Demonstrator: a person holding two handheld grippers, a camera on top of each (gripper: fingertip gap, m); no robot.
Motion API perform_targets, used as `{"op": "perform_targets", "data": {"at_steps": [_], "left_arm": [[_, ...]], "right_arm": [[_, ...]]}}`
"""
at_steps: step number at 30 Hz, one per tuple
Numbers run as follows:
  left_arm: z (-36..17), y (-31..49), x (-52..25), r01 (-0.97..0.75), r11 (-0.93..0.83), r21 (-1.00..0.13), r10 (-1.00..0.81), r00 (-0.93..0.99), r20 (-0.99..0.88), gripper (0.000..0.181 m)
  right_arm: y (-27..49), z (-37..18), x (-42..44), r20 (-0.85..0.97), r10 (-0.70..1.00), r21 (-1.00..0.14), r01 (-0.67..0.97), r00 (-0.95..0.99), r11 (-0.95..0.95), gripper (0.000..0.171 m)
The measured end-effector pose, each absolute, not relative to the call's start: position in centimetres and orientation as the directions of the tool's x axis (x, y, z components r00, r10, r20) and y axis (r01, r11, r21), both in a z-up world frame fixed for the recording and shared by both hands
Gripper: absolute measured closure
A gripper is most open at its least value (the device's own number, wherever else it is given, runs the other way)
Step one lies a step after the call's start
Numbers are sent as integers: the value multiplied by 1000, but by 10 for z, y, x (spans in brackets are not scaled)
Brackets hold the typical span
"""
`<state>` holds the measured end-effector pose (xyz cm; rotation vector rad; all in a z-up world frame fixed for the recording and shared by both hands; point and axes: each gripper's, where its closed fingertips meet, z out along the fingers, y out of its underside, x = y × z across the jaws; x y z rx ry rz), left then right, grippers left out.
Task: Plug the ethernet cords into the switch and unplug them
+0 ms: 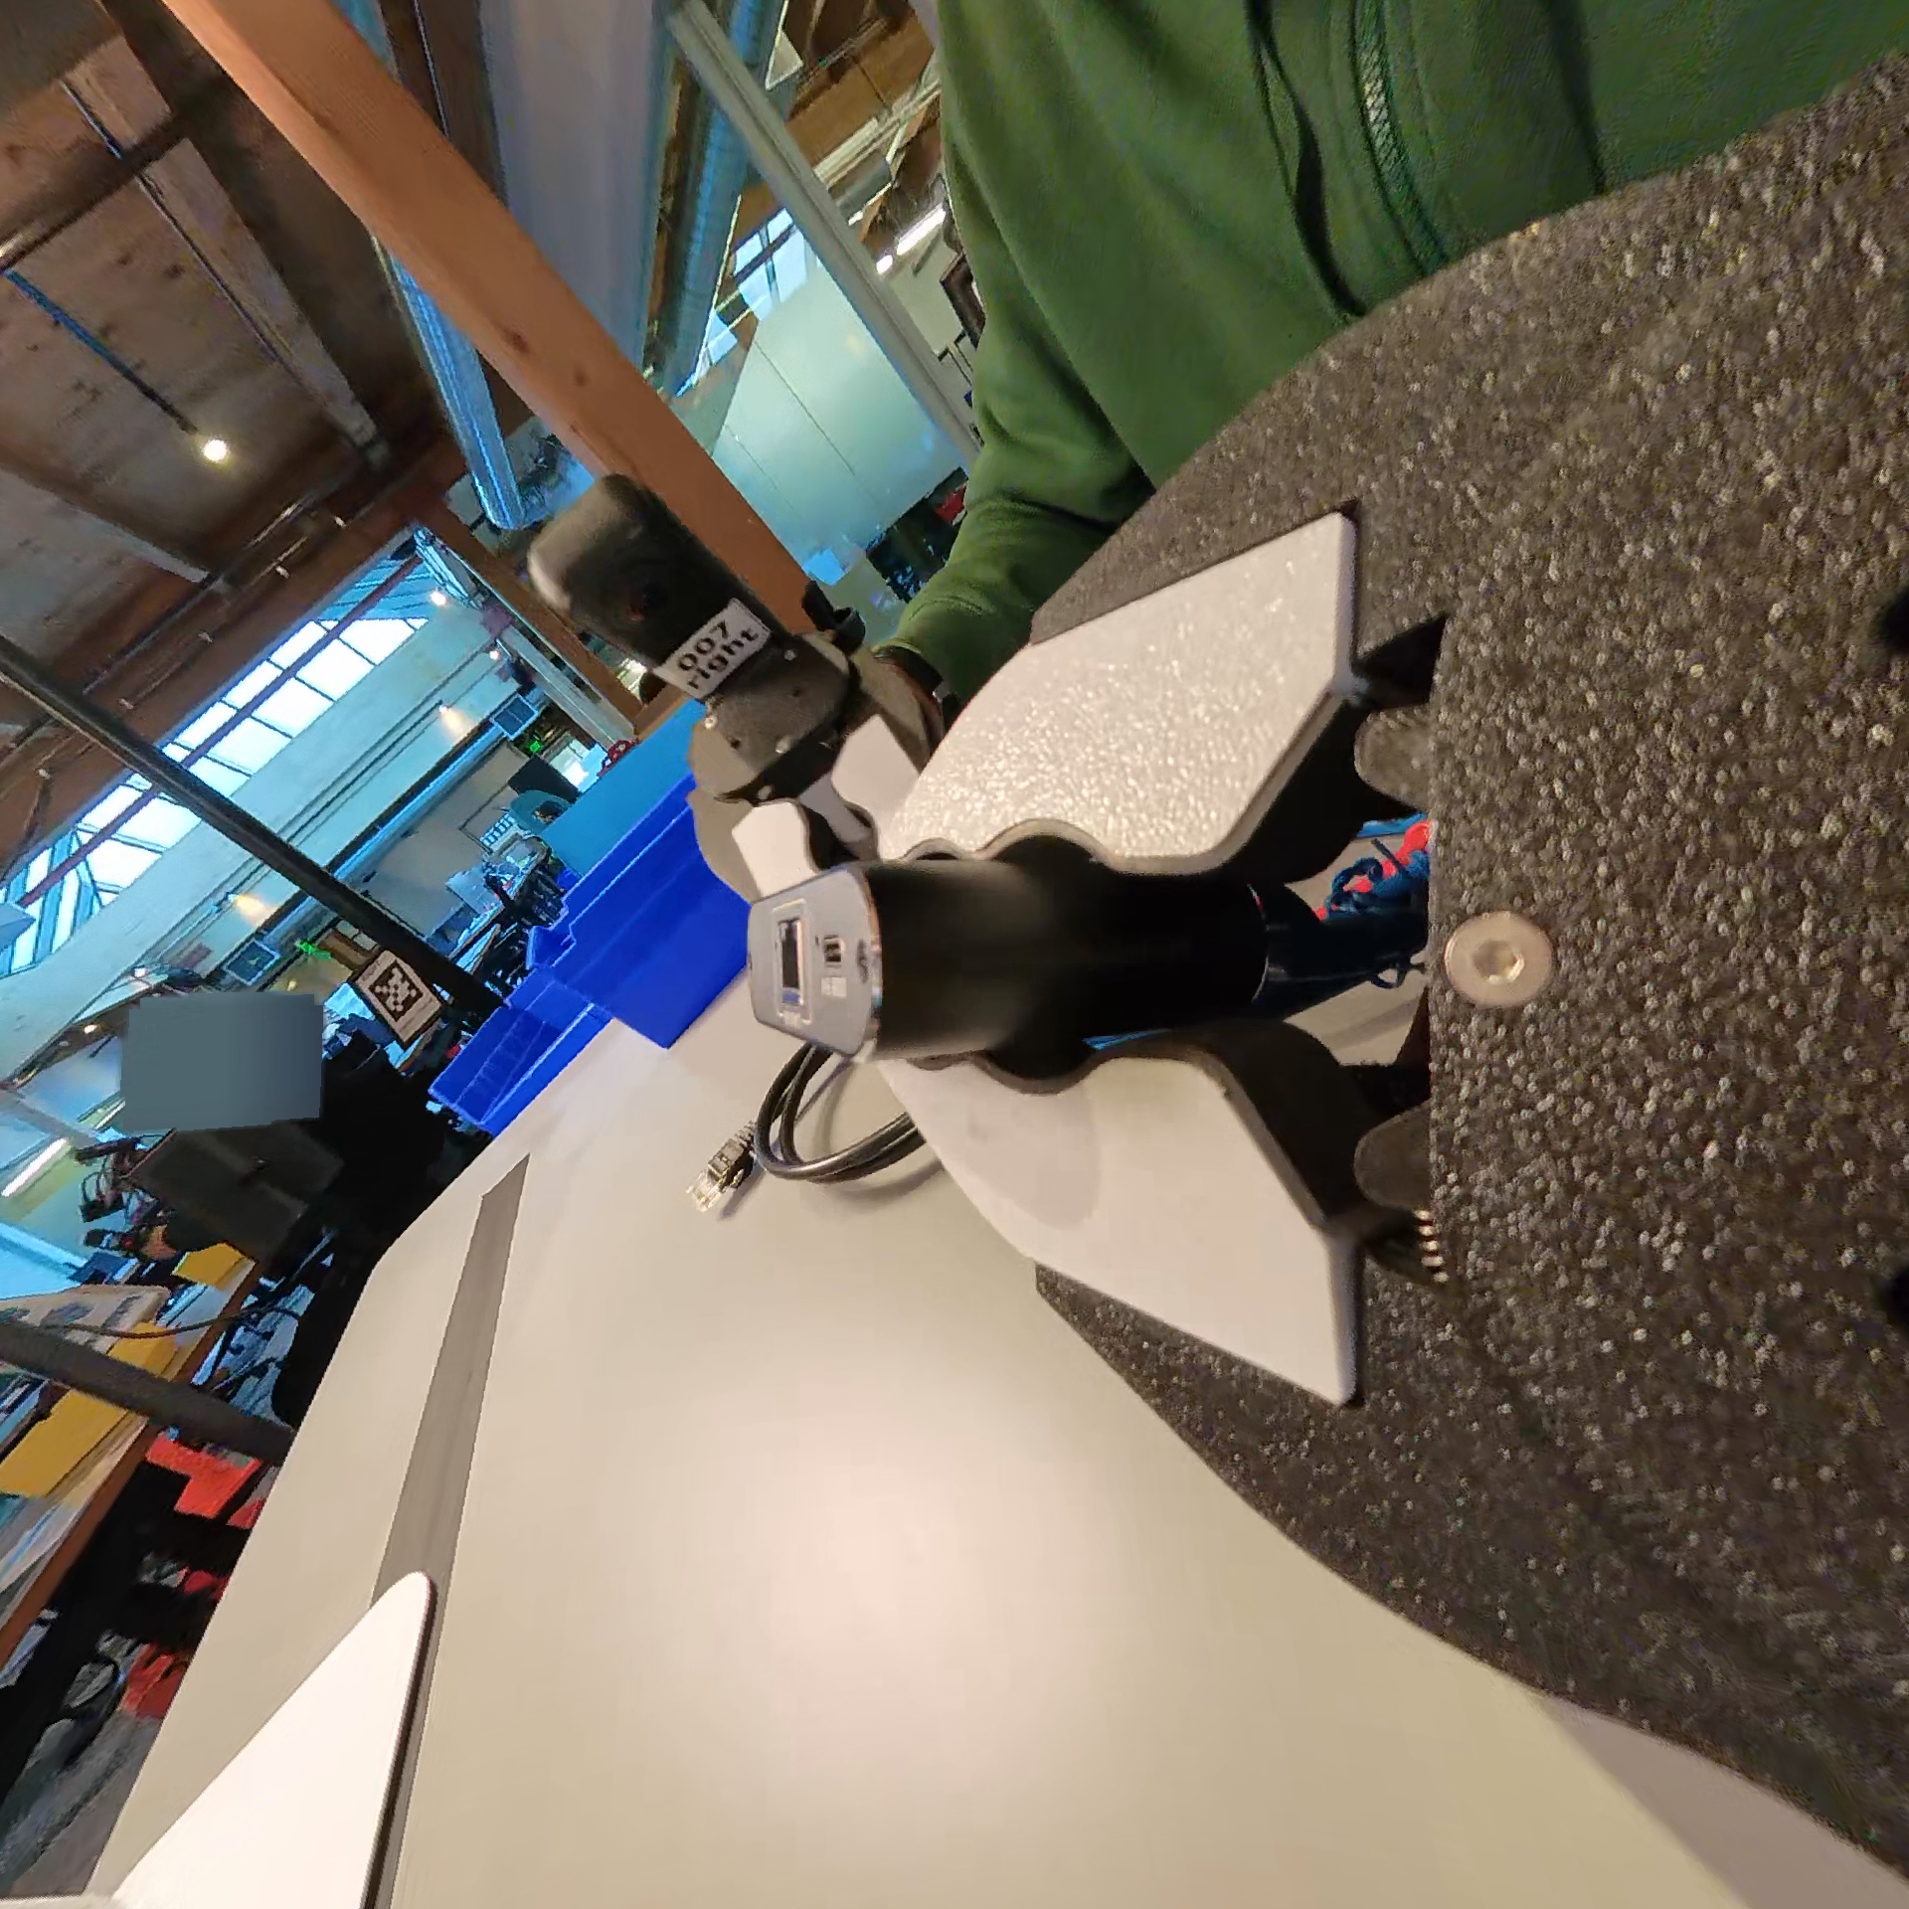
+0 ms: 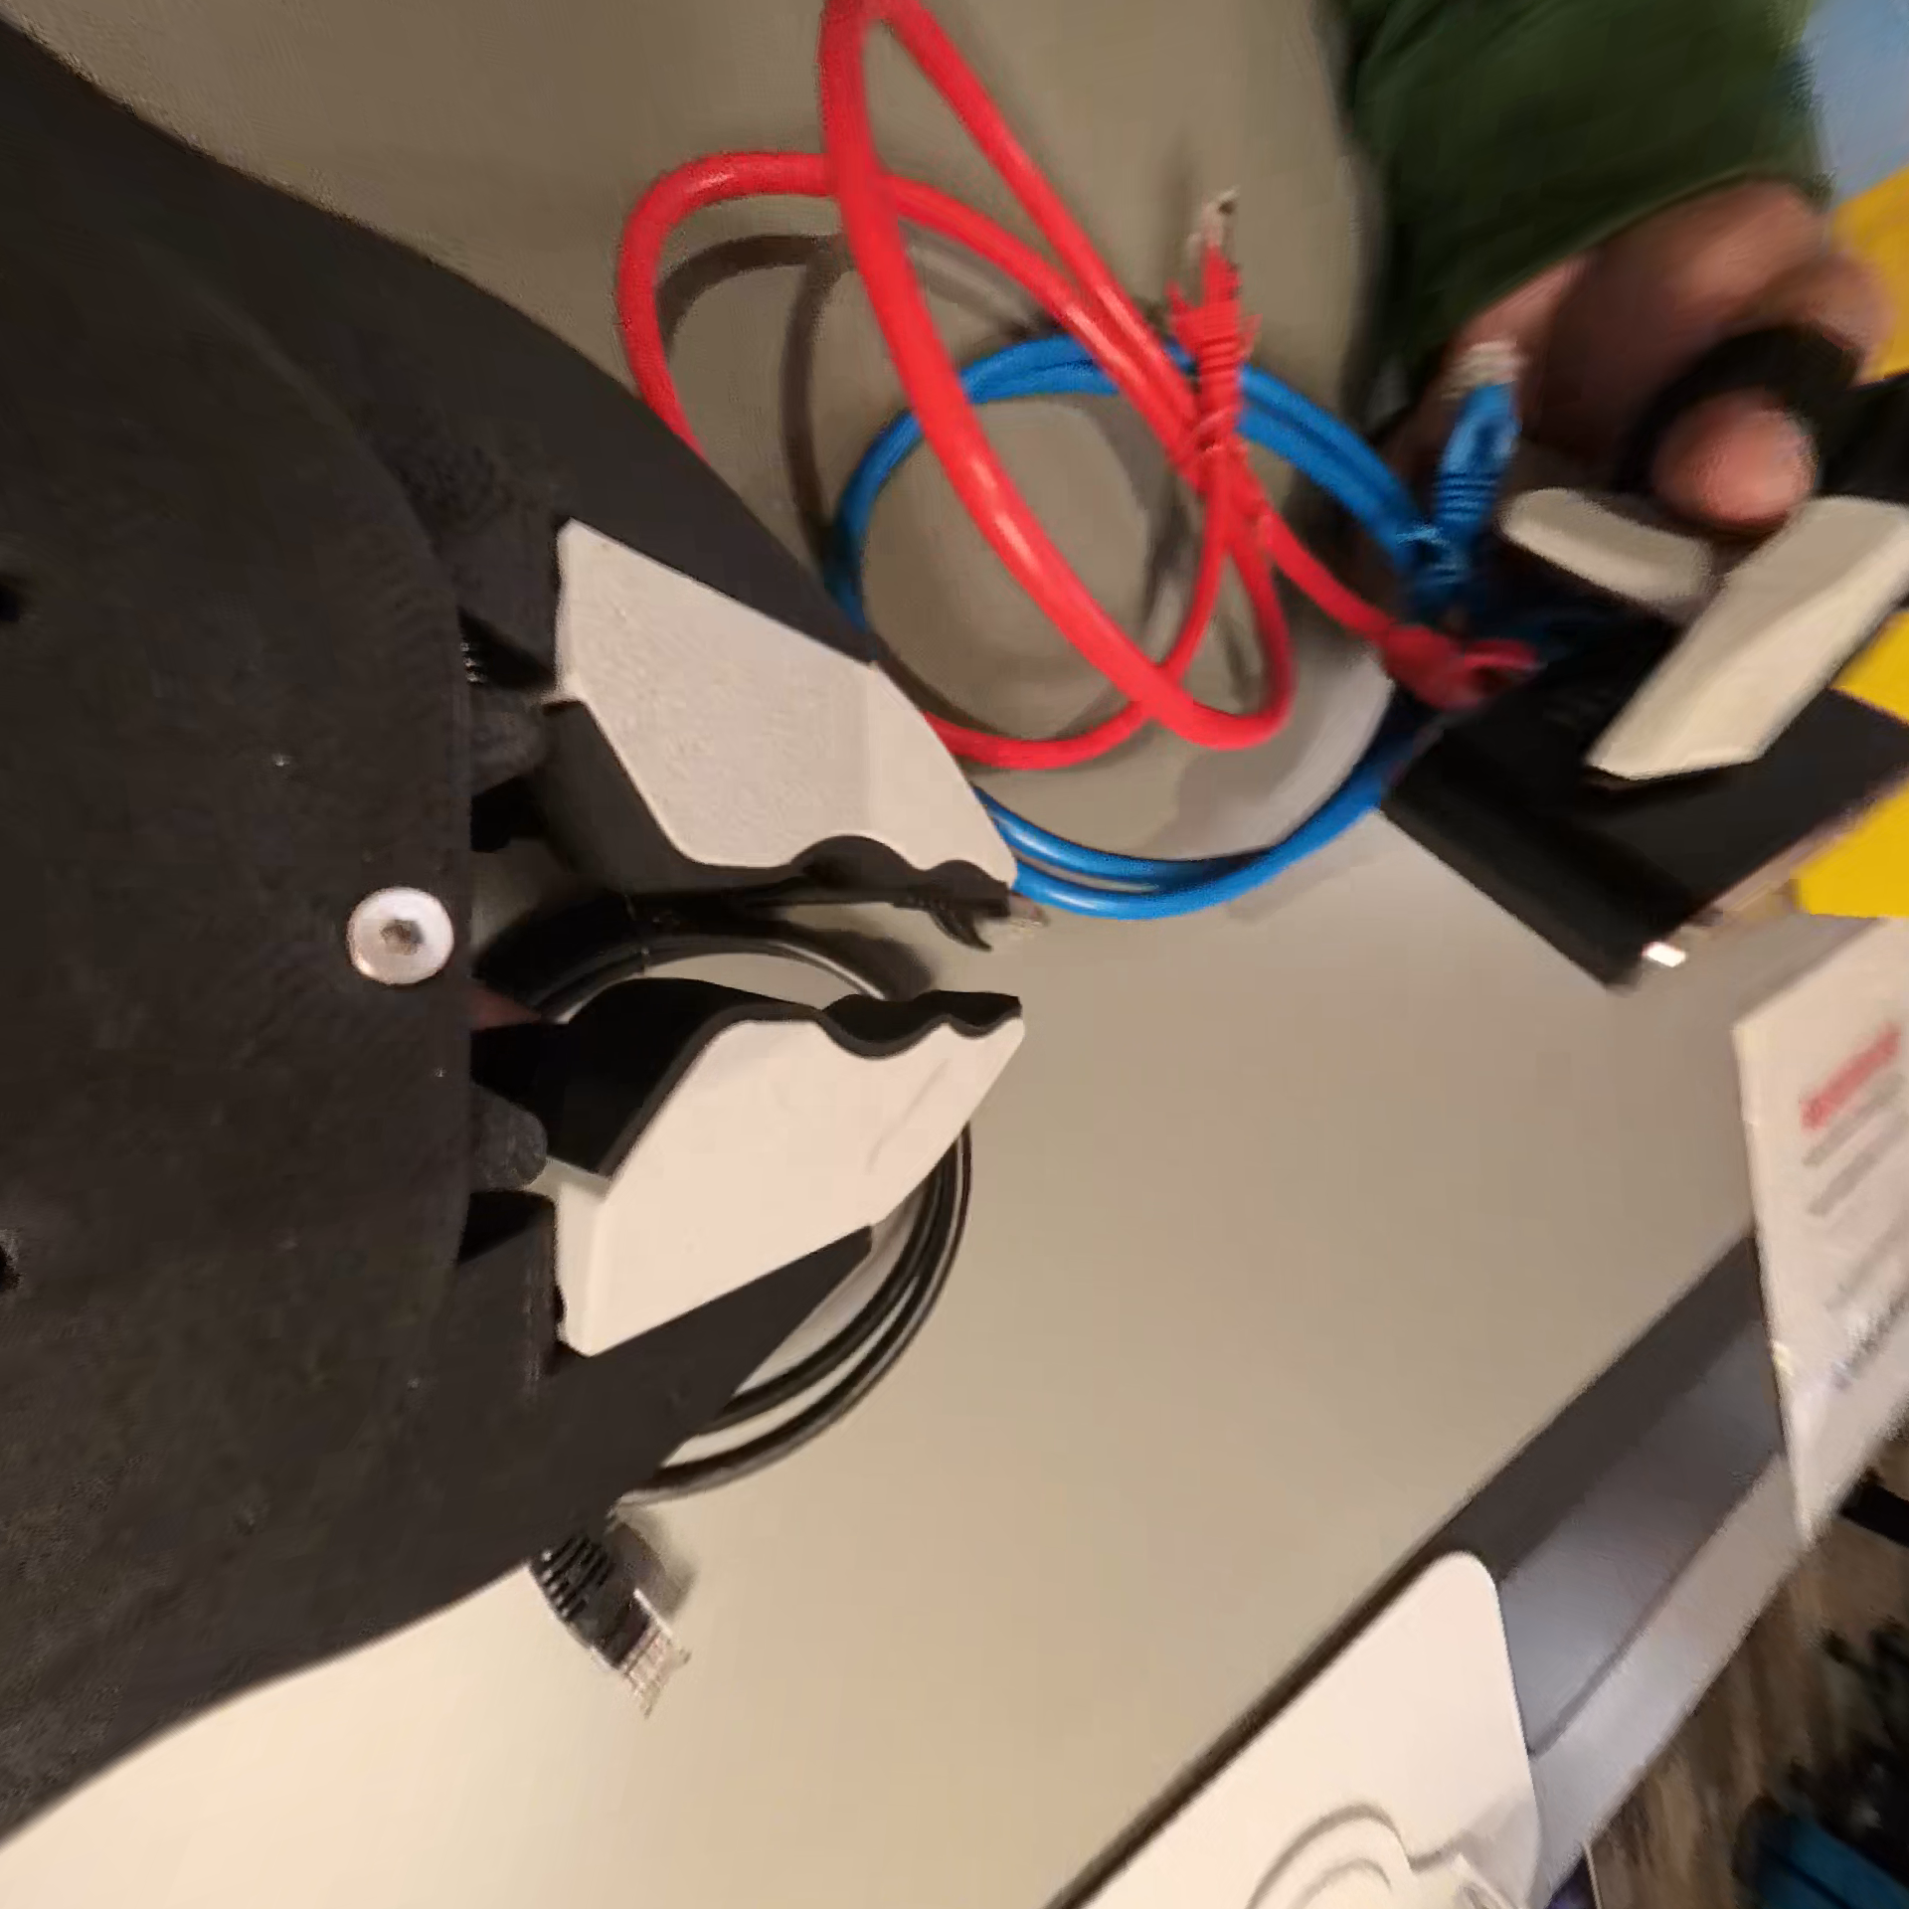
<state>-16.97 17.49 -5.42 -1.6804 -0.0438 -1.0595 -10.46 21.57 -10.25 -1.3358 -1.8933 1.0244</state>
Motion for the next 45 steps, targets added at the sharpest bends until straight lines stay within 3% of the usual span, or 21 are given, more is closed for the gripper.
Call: {"op": "perform_targets", "data": {"at_steps": [1, 8, 19, 27, 34, 41, 45], "left_arm": [[-53, 173, -174, 515, -405, -755, -457, 602, 655, 153], [-41, 160, -218, 498, -327, -803, -377, 711, 594, 153], [-27, 162, -236, 518, -190, -834, -288, 783, 552, 153], [-37, 168, -234, 674, -190, -714, -274, 662, 698, 153], [-59, 179, -243, 731, -139, -668, -96, 661, 744, 153], [-74, 187, -233, 777, -67, -626, -2, 627, 779, 154], [-69, 188, -226, 777, -24, -629, -5, 629, 778, 154]], "right_arm": [[212, -109, -104, 57, 943, -832, 506, -327, 226, 154], [205, -146, -105, 217, 907, -701, 589, -362, 403, 153], [210, -150, -108, 156, 940, -681, 655, -304, 326, 159], [243, -117, -116, 291, 948, -781, 540, -132, 315, 161], [264, -50, -110, 420, 906, -856, 354, 49, 377, 161], [230, -20, -113, 656, 746, -734, 330, 117, 594, 161], [208, -31, -125, 757, 645, -631, 375, 105, 679, 162]]}}
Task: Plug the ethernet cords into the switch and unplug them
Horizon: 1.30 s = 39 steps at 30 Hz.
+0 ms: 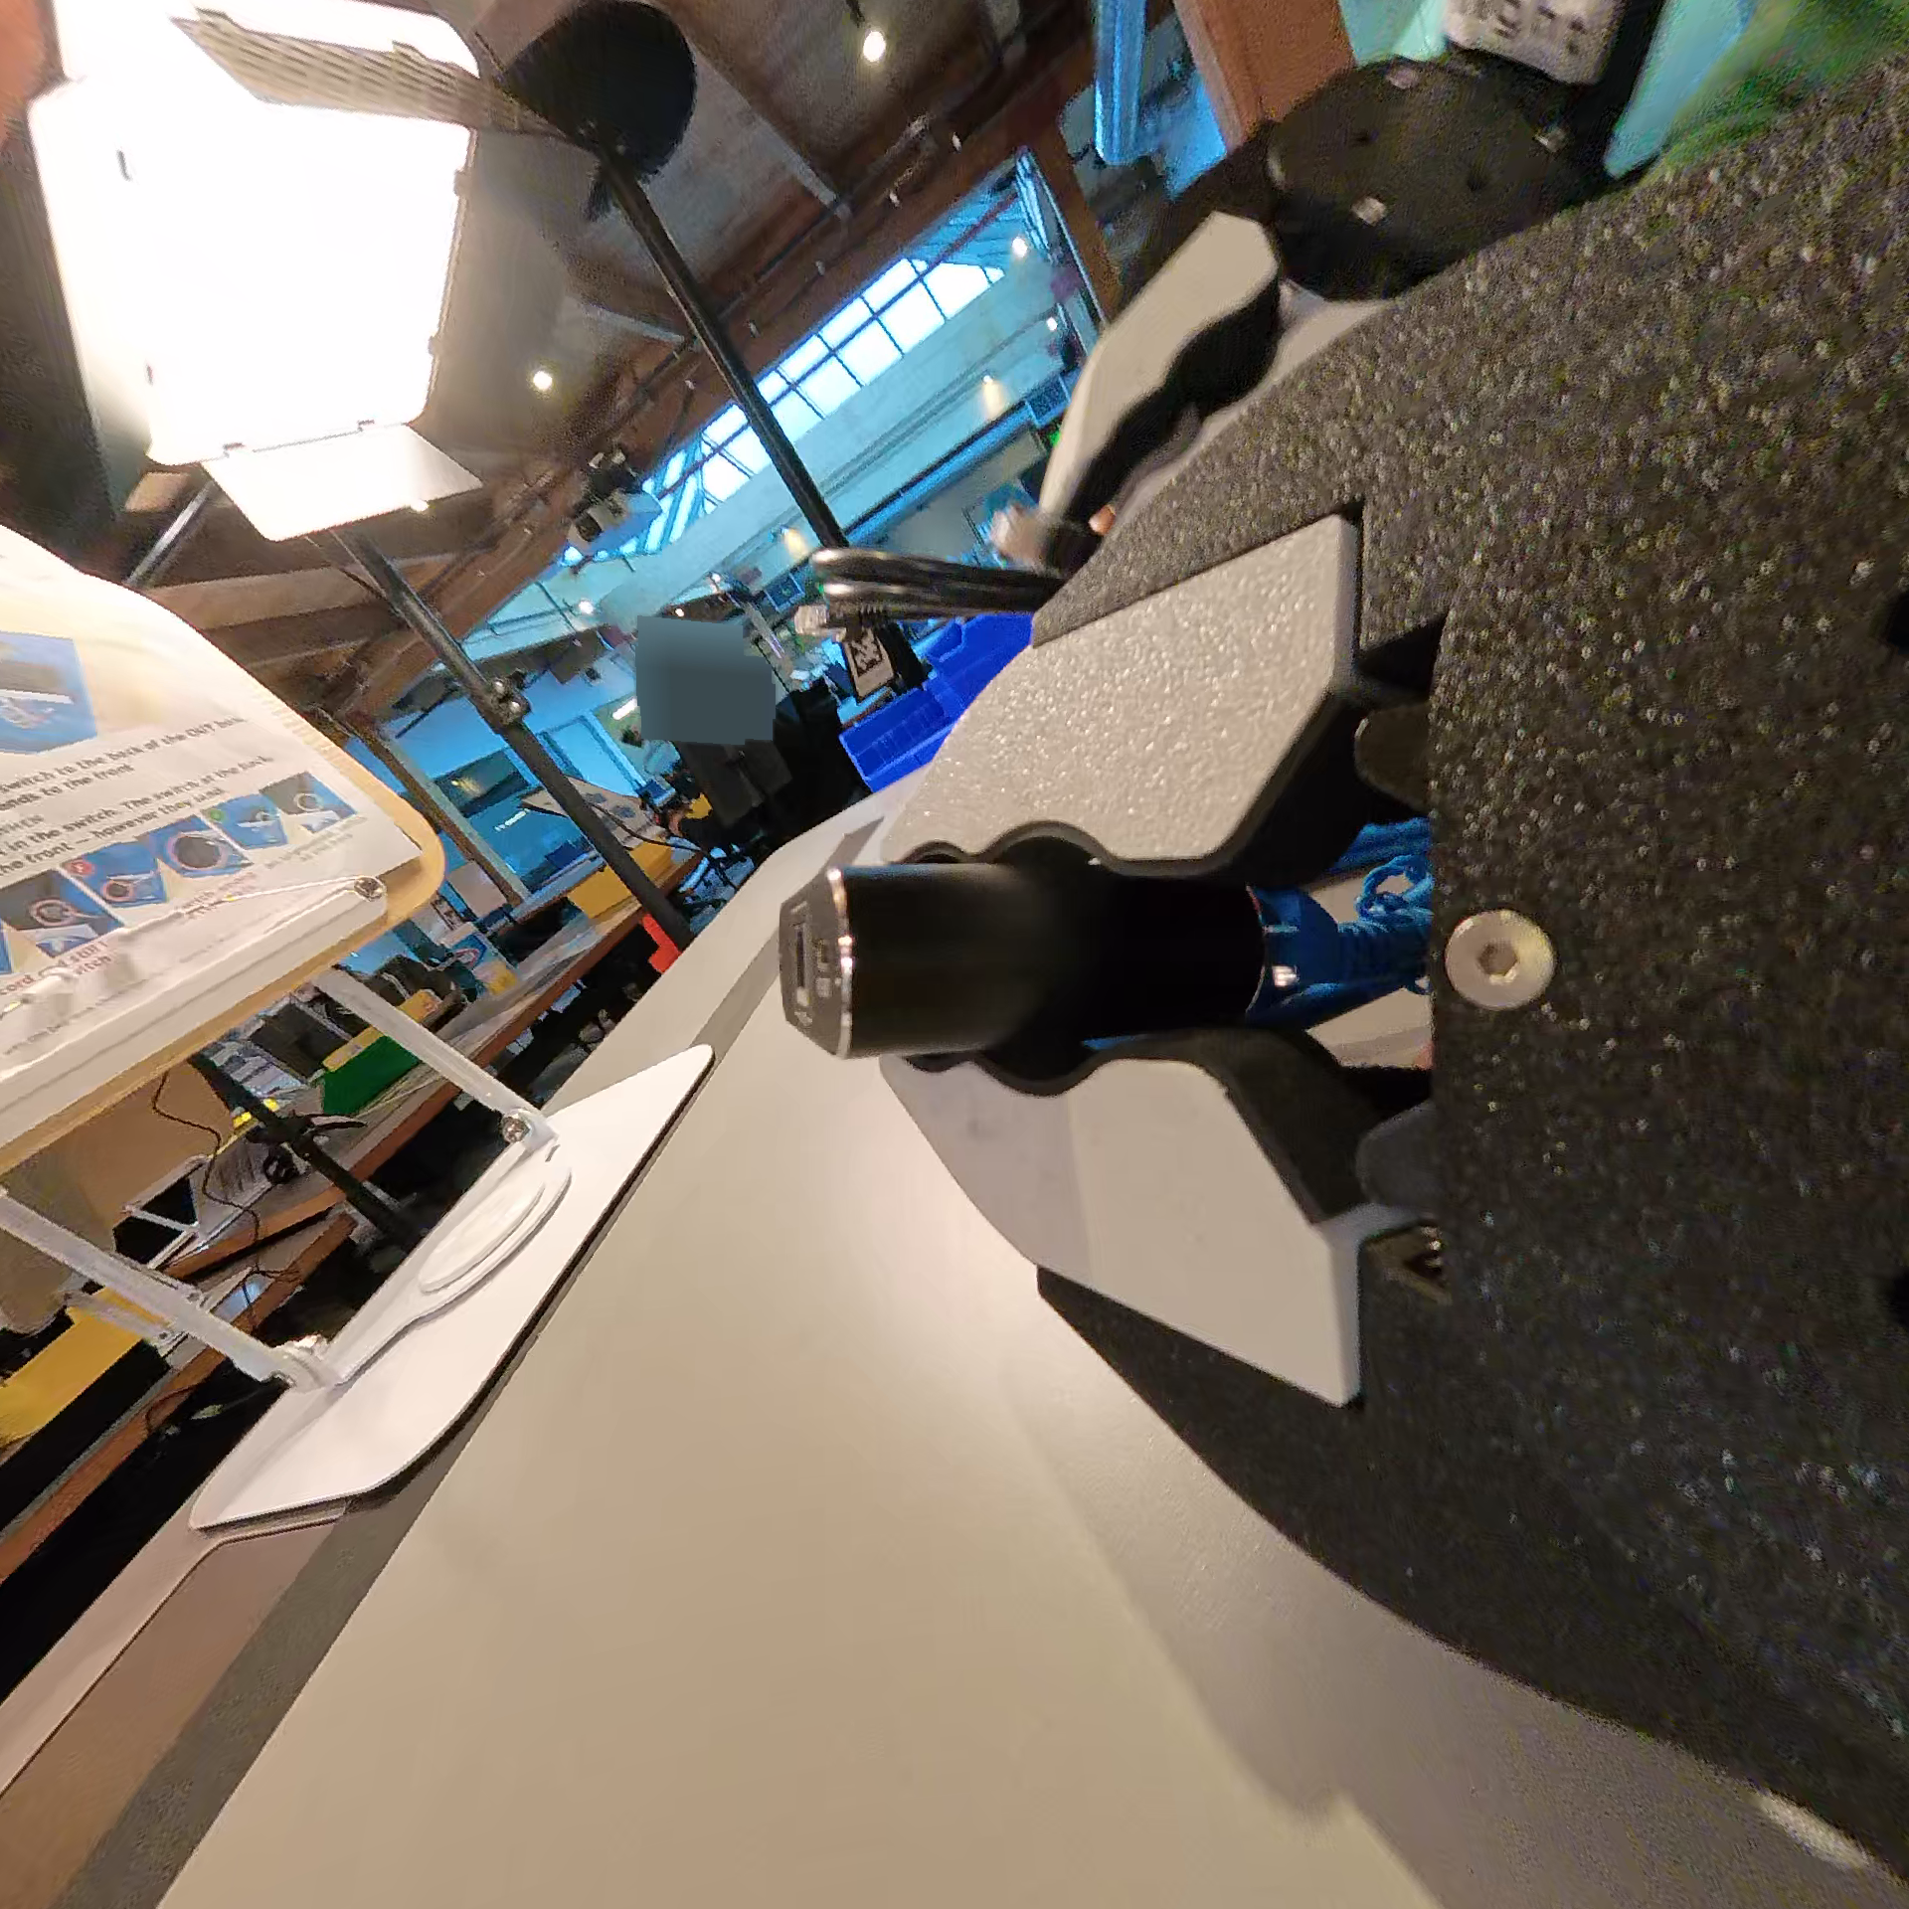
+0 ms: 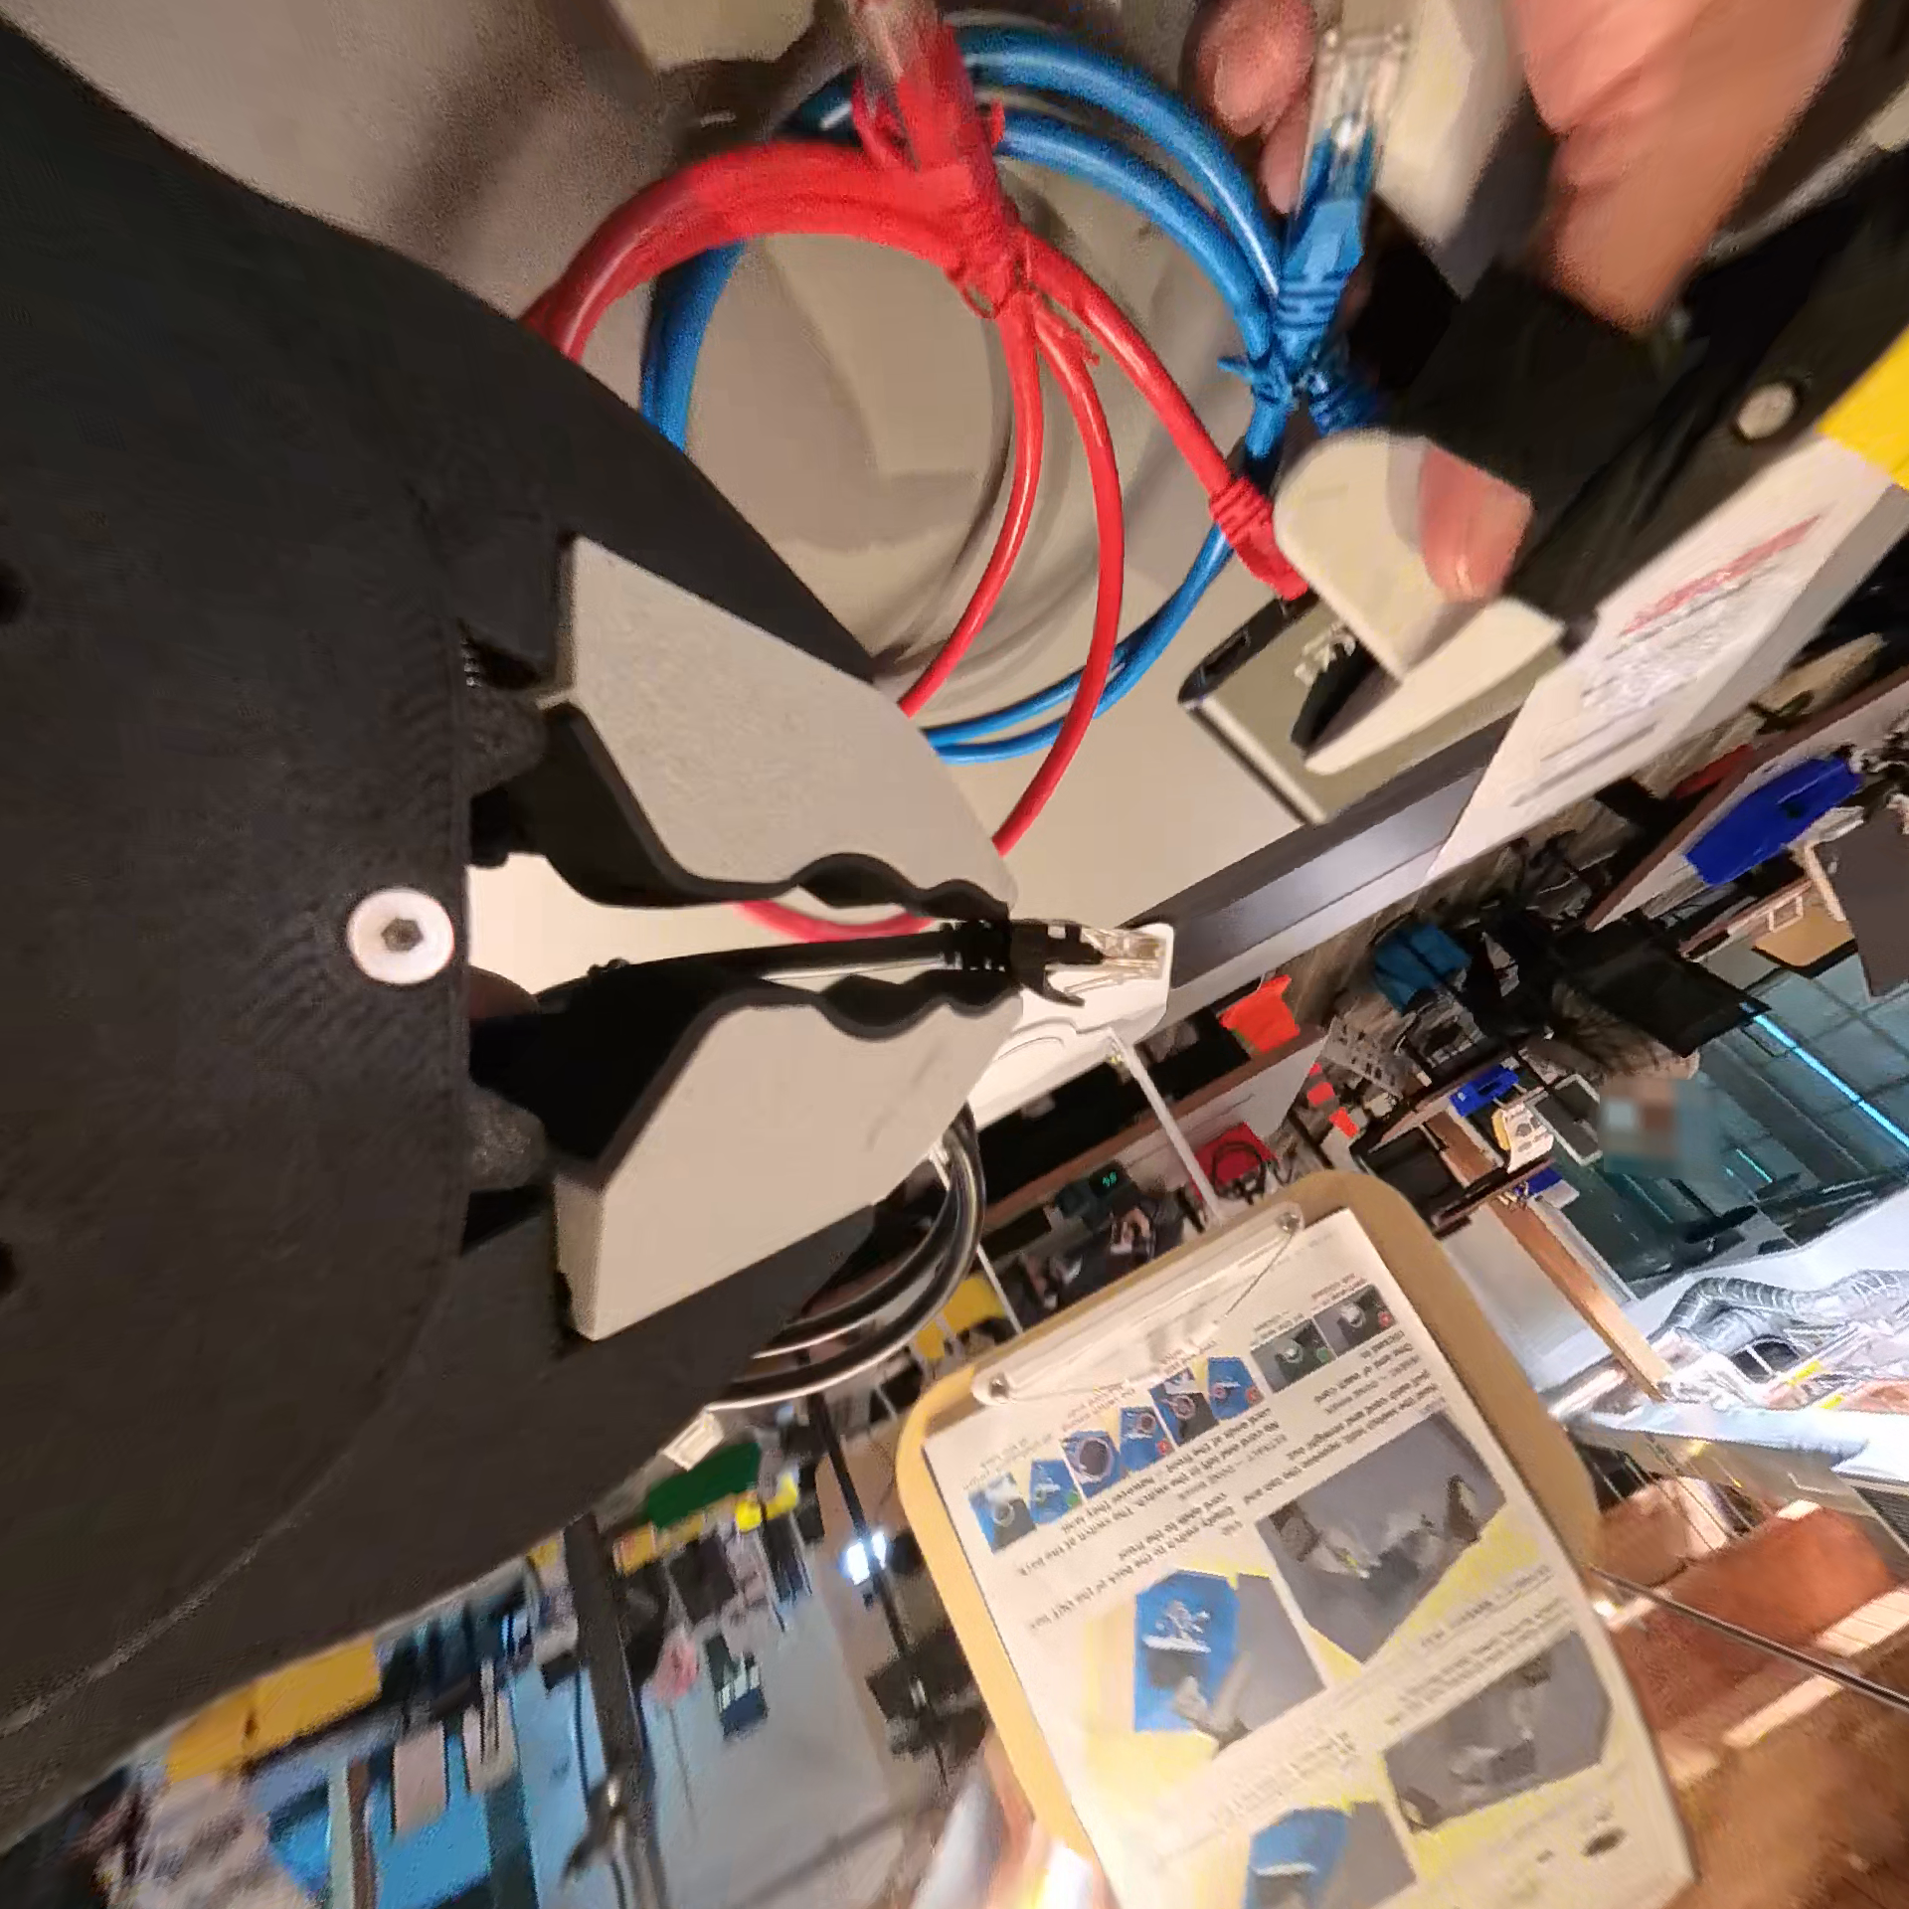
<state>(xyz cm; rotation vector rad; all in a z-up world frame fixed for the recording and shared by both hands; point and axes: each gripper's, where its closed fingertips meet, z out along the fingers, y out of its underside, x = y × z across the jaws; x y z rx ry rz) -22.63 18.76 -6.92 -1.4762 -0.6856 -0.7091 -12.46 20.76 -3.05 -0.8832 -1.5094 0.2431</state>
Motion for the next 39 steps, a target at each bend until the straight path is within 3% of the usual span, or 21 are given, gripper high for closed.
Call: {"op": "perform_targets", "data": {"at_steps": [8, 17, 29, 39], "left_arm": [[-65, 187, -213, 879, -20, -477, -123, 471, 873, 154], [-71, 187, -207, 948, -17, -319, -145, 313, 939, 153], [-79, 189, -201, 940, -36, -339, -76, 336, 939, 153], [-83, 189, -193, 964, -89, -252, -73, 246, 967, 152]], "right_arm": [[183, -70, -154, 930, 368, -329, 460, 7, 824, 162], [191, -83, -157, 980, 197, -148, 555, -31, 819, 162], [194, -93, -158, 979, 197, -130, 586, -51, 799, 162], [198, -96, -155, 974, 220, -150, 582, -52, 800, 163]]}}
